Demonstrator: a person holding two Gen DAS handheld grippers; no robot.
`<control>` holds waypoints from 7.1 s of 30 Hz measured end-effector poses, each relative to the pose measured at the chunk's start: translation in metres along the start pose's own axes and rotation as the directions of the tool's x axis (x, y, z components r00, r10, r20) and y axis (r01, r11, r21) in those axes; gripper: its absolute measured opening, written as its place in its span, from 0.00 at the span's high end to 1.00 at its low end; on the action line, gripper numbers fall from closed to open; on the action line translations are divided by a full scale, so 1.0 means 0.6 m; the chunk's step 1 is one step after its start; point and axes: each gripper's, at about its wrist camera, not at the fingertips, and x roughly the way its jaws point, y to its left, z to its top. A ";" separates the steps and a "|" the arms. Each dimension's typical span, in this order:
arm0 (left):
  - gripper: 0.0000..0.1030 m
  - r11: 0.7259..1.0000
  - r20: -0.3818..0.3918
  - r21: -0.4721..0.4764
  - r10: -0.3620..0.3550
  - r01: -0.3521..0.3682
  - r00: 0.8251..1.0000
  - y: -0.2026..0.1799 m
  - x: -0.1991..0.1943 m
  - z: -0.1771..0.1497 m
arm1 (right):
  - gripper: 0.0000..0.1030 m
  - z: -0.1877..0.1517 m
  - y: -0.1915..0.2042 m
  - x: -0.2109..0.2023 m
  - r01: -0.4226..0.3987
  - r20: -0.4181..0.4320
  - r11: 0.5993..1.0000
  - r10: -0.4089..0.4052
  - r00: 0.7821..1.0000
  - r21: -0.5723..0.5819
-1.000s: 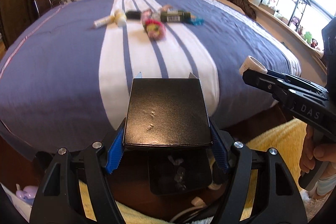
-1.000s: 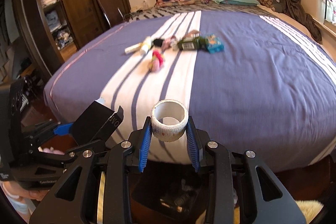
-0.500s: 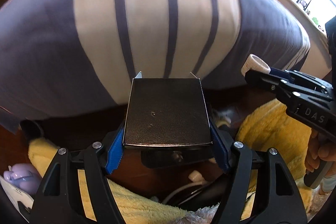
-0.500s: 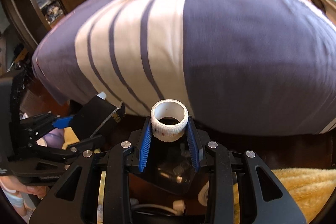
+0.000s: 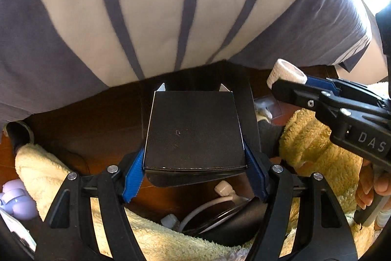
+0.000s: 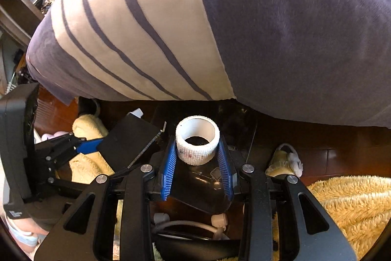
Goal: Collect trash
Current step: 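Lower black box and tape roll into the bin and open both tools, then grasp the fuzzy hair tie with the left tool while the right tool grasps the blue wipes pack, then carry hair tie and wipes pack into the bin and open both tools, then raise both open tools back toward the remaining items on the bed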
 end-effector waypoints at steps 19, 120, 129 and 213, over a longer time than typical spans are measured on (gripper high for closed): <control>0.08 0.998 0.079 -0.002 0.067 -0.067 0.995 0.013 -0.063 -0.001 | 0.19 0.023 -0.019 -0.055 0.043 0.100 0.998 -0.048 0.994 0.051; 0.71 0.990 0.561 0.102 0.026 -0.101 0.827 -0.054 -0.401 0.095 | 0.59 0.117 0.070 -0.352 0.107 0.540 0.985 -0.017 0.841 -0.135; 0.71 0.993 0.397 0.101 0.009 -0.053 0.918 -0.042 -0.273 0.037 | 0.59 0.044 0.056 -0.245 0.017 0.362 0.989 0.038 0.931 -0.149; 0.11 0.975 0.427 -0.111 0.224 -0.195 0.876 0.098 -0.316 0.182 | 0.14 0.246 -0.009 -0.240 0.135 0.384 0.990 -0.139 0.913 0.038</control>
